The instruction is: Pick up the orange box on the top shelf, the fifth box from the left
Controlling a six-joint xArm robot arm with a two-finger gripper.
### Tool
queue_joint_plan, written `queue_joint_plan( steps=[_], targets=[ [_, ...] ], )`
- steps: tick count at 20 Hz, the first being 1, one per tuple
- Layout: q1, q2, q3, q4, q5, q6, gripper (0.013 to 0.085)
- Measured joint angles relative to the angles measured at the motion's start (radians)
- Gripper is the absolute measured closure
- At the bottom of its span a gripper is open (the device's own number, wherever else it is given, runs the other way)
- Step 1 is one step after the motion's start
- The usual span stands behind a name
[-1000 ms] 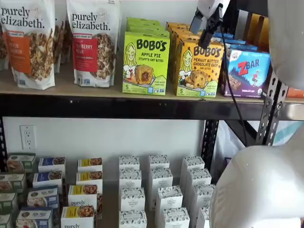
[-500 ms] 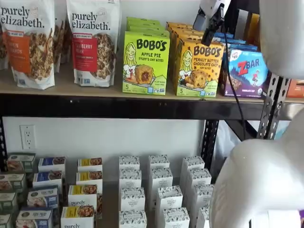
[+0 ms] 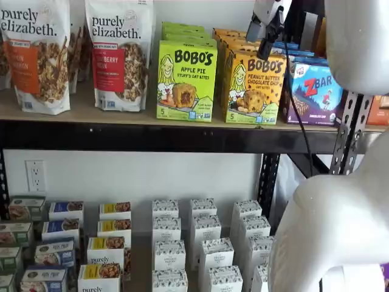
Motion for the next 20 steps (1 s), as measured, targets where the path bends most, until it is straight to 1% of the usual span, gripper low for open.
queue_joint_plan(
  steps=[10, 18, 20],
  targets=[
    [0.052, 0.008, 0.031, -0.067, -0.012, 0.030, 0.0130],
    [0.069, 0.009, 0.058, -0.081, -0.023, 0.042, 0.0130],
    [0.076, 0.013, 0.057, -0.092, -0.018, 0.046, 0.0130]
  ],
)
